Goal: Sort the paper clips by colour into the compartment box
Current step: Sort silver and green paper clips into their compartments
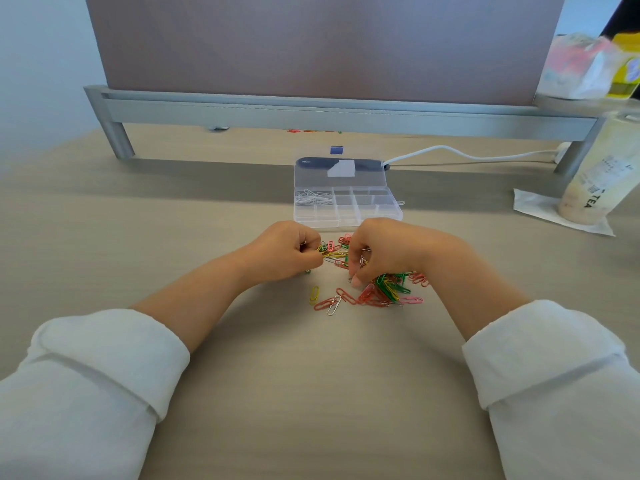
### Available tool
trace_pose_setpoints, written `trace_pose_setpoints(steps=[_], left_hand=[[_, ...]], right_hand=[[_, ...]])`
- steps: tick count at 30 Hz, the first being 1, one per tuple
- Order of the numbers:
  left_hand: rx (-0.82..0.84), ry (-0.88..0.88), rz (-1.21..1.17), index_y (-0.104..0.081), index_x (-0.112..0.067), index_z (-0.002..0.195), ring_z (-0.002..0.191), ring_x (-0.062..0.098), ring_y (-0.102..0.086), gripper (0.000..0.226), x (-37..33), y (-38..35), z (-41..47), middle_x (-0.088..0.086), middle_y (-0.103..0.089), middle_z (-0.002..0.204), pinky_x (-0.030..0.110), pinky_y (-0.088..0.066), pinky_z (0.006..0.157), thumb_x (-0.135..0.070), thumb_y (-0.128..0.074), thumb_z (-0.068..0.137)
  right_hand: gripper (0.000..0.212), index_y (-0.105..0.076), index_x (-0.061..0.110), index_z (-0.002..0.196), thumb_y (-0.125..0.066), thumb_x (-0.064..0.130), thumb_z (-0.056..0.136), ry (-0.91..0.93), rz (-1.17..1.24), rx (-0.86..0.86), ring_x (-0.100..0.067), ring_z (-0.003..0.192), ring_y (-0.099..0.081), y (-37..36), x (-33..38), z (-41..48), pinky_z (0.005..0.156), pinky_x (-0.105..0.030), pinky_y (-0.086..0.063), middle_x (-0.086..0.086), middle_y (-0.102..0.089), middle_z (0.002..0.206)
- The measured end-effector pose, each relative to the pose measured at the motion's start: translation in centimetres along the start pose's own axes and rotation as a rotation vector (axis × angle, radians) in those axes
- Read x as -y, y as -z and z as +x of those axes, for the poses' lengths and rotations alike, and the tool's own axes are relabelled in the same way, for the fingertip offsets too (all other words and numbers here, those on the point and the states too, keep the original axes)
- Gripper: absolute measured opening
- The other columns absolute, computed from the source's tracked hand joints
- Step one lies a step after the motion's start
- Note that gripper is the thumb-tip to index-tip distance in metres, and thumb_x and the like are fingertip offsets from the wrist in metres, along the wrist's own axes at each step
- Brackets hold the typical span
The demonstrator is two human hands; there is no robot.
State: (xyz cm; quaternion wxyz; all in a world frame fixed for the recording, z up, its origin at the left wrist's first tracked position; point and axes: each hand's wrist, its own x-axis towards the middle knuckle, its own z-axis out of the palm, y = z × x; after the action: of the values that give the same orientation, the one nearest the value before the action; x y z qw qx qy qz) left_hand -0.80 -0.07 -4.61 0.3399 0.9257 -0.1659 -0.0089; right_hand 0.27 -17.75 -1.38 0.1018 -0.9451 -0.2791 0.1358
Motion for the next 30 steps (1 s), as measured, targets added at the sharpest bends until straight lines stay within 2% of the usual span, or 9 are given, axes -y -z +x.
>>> trace_pose_setpoints(steps=[6, 11, 13, 16, 19, 22, 25, 28, 30], left_hand=[[0.033, -0.017, 0.018, -0.030, -0.019, 0.061, 0.049, 0.007, -0.029, 0.038, 0.1, -0.2, 0.0, -0.005, -0.033, 0.056, 0.015, -0.028, 0.046, -0.011, -0.050, 0.092], [0.045, -0.001, -0.018, -0.039, -0.017, 0.092, 0.057, 0.007, -0.036, 0.007, -0.2, 0.0, -0.2, -0.007, -0.043, 0.067, 0.013, -0.032, 0.051, -0.016, -0.035, 0.099], [0.054, -0.002, -0.017, -0.043, -0.018, 0.098, 0.058, 0.007, -0.038, 0.012, -0.3, 0.2, -0.1, -0.008, -0.044, 0.068, 0.014, -0.033, 0.052, -0.016, -0.031, 0.100], [0.093, 0.011, -0.062, -0.050, -0.019, 0.092, 0.053, 0.004, -0.038, 0.024, -0.3, 0.0, 0.0, -0.006, -0.042, 0.065, 0.009, -0.033, 0.047, -0.012, -0.028, 0.100], [0.149, 0.039, -0.126, -0.053, -0.017, 0.089, 0.043, 0.001, -0.038, 0.032, -0.5, -0.1, -0.2, -0.002, -0.042, 0.061, 0.008, -0.033, 0.045, -0.006, -0.025, 0.099], [0.175, 0.010, -0.073, -0.055, -0.022, 0.083, 0.047, 0.001, -0.039, 0.033, -0.9, 0.2, -0.3, -0.004, -0.043, 0.061, 0.012, -0.032, 0.049, -0.007, -0.030, 0.099], [0.173, 0.003, 0.009, -0.052, -0.028, 0.067, 0.059, 0.008, -0.039, 0.035, -1.5, 0.4, -0.6, -0.005, -0.043, 0.062, 0.022, -0.033, 0.059, -0.019, -0.039, 0.098], [0.150, 0.012, 0.109, -0.048, -0.020, 0.052, 0.048, 0.006, -0.038, 0.043, -2.1, 0.4, -0.8, -0.009, -0.042, 0.044, 0.019, -0.029, 0.051, -0.032, -0.046, 0.094], [0.172, -0.004, 0.201, -0.048, -0.023, 0.048, 0.044, 0.007, -0.038, 0.047, -2.4, 0.4, -1.1, -0.008, -0.040, 0.039, 0.017, -0.028, 0.047, -0.044, -0.051, 0.089]], right_hand=[[0.010, -0.072, 0.018, 0.088, -0.071, 0.021, 0.078, 0.047, -0.002, -0.047, -0.001, 0.061, -0.040, -0.2, 0.4, 0.0, 0.053, -0.015, -0.029, 0.014, -0.041, 0.064], [0.011, -0.071, 0.018, 0.090, -0.071, 0.018, 0.079, 0.040, 0.045, -0.110, 0.001, 0.060, -0.038, 0.2, 0.1, -0.1, 0.054, -0.014, -0.027, 0.016, -0.039, 0.065], [0.010, -0.070, 0.018, 0.085, -0.074, 0.023, 0.077, -0.001, 0.029, -0.086, 0.000, 0.063, -0.040, 0.4, -0.3, -0.2, 0.054, -0.015, -0.028, 0.015, -0.042, 0.068], [0.011, -0.069, 0.020, 0.081, -0.075, 0.027, 0.075, -0.047, 0.015, -0.041, -0.002, 0.066, -0.042, 0.3, -0.4, -0.3, 0.055, -0.016, -0.031, 0.014, -0.045, 0.072], [0.005, -0.069, 0.018, 0.082, -0.070, 0.020, 0.078, -0.063, 0.006, -0.040, -0.004, 0.063, -0.043, 0.1, -0.2, -0.1, 0.052, -0.017, -0.030, 0.012, -0.047, 0.069], [0.009, -0.064, 0.022, 0.074, -0.066, 0.014, 0.077, -0.062, 0.006, -0.065, -0.006, 0.065, -0.046, 0.2, -0.2, -0.1, 0.053, -0.017, -0.032, 0.011, -0.048, 0.070], [0.013, -0.061, 0.024, 0.070, -0.068, 0.015, 0.076, -0.004, 0.063, -0.094, -0.002, 0.057, -0.043, 0.2, 0.2, -0.2, 0.051, -0.014, -0.029, 0.011, -0.041, 0.062], [0.015, -0.061, 0.026, 0.067, -0.073, 0.022, 0.075, 0.036, 0.066, -0.071, -0.002, 0.055, -0.040, 0.0, 0.6, -0.2, 0.051, -0.016, -0.027, 0.011, -0.039, 0.059], [0.020, -0.057, 0.028, 0.063, -0.073, 0.023, 0.075, 0.030, 0.044, -0.069, -0.003, 0.057, -0.038, -0.3, 0.5, -0.1, 0.052, -0.019, -0.027, 0.012, -0.039, 0.061]])
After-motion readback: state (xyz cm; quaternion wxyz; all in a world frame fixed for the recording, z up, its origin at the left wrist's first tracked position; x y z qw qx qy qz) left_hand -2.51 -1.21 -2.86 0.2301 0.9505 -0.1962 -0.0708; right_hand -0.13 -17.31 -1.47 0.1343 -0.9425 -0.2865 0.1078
